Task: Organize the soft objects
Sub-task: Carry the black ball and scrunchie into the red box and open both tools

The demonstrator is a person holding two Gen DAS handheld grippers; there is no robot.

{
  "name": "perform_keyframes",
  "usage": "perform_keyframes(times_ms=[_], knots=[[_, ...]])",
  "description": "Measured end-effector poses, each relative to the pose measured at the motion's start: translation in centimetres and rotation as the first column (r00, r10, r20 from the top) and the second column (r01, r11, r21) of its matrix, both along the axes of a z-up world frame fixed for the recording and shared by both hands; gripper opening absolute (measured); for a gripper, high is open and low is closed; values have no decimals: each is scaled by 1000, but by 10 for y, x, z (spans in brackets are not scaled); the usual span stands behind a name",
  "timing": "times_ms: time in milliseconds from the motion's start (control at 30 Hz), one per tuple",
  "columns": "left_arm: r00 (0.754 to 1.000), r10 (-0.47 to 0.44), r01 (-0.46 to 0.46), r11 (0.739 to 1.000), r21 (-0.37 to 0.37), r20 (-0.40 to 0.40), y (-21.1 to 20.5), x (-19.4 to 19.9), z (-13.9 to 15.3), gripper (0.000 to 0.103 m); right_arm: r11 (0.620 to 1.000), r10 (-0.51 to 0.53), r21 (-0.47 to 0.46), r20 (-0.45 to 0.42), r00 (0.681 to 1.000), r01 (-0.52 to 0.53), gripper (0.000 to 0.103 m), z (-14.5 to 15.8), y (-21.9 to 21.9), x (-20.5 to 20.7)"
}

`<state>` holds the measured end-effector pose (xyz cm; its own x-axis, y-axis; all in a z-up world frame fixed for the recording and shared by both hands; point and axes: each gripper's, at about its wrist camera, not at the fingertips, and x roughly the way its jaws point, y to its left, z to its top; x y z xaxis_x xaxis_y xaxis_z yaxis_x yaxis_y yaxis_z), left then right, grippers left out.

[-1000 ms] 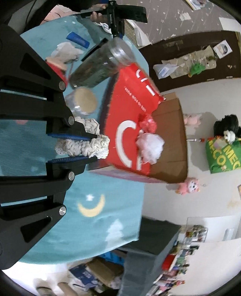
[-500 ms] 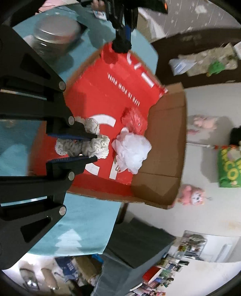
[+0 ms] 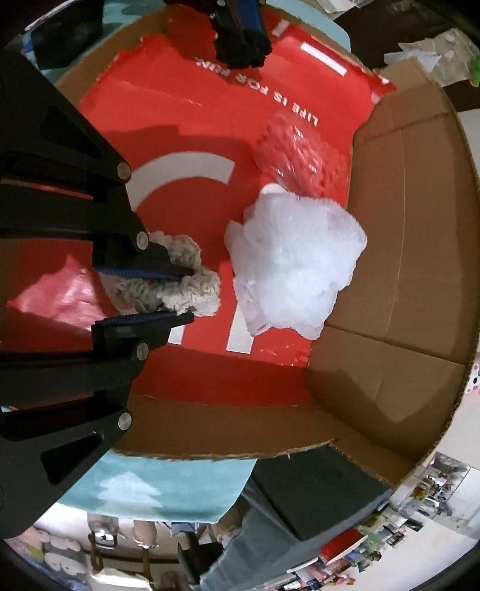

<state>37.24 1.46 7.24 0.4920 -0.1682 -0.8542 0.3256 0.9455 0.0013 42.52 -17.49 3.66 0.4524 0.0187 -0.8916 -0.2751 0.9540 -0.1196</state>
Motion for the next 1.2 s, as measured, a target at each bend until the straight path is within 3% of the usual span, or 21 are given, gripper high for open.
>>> perform_keyframes(times_ms=[433, 700, 867, 1000, 1067, 1133, 1200], knots=[[998, 60, -60, 998, -24, -21, 12, 18, -14, 27, 997, 25, -67, -17, 1000, -26, 16, -12, -2, 2], [997, 79, -79, 996, -31, -14, 15, 21, -16, 38, 997, 24, -73, -17, 1000, -26, 19, -11, 2, 4], [997, 69, -68, 997, -46, 23, 20, 15, -10, 56, 998, 31, -57, -10, 999, -31, 21, -5, 5, 0], [995, 71, -67, 995, -68, 64, 20, 5, 3, 67, 999, 49, -22, -13, 999, -50, 47, -1, 9, -5], [994, 73, -66, 994, -83, 82, 23, -2, 11, 73, 998, 49, -31, 9, 999, -48, 53, 4, 14, -10], [992, 75, -65, 993, -96, 106, 24, -9, 19, 79, 998, 53, -38, 36, 998, -51, 67, 11, 19, -16], [987, 80, -65, 992, -113, 139, 25, -20, 31, 85, 998, 55, -41, 64, 996, -53, 68, 22, 24, -25]])
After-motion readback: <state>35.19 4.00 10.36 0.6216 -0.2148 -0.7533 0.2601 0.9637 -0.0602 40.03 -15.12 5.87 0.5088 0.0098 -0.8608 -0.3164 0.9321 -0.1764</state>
